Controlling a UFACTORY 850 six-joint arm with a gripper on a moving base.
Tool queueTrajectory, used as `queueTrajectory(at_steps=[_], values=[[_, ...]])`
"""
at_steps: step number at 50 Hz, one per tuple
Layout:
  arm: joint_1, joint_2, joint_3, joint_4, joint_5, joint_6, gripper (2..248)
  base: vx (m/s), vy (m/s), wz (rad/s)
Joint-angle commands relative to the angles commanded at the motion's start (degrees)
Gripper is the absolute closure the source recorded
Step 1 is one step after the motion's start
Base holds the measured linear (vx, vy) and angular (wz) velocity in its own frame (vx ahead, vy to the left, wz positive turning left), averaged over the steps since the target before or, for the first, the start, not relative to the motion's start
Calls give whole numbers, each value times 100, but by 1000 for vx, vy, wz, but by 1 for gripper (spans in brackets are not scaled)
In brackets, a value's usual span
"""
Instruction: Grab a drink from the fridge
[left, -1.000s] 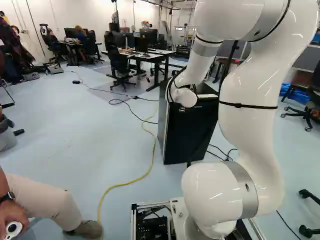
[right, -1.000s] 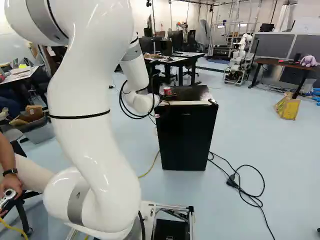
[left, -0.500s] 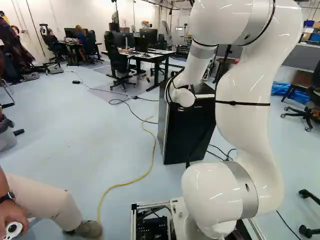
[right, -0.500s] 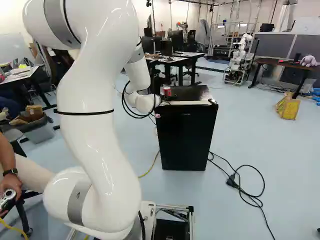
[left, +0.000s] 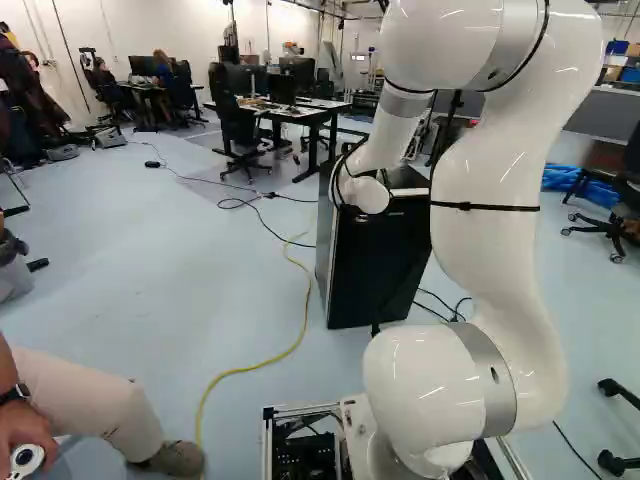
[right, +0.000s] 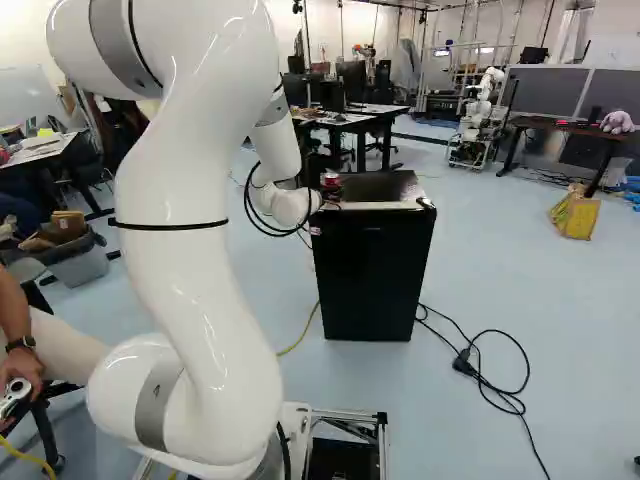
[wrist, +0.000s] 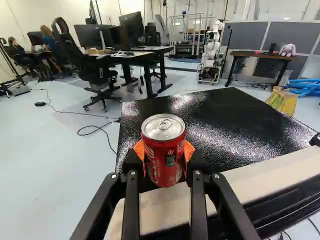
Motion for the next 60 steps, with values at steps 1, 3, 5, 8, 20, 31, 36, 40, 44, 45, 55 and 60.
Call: queueTrajectory(at_steps=[1, 3, 5, 8, 20, 31, 36, 40, 44, 45, 55, 60], values=[[0, 0, 0, 0, 0, 0, 157, 0, 0, 0], [0, 0, 0, 0, 0, 0, 157, 0, 0, 0], [0, 0, 0, 0, 0, 0, 157, 0, 0, 0], [0, 7, 1, 0, 0, 0, 157, 0, 0, 0], [0, 133, 16, 0, 0, 0, 157, 0, 0, 0], [0, 269, 27, 0, 0, 0, 157, 0, 0, 0], [0, 331, 31, 0, 0, 0, 157, 0, 0, 0], [0, 377, 32, 0, 0, 0, 157, 0, 0, 0], [0, 399, 33, 0, 0, 0, 157, 0, 0, 0], [0, 402, 33, 0, 0, 0, 157, 0, 0, 0], [1, 419, 47, -3, -1, 0, 157, 0, 0, 0], [4, 447, 78, -10, -4, 1, 157, 0, 0, 0]])
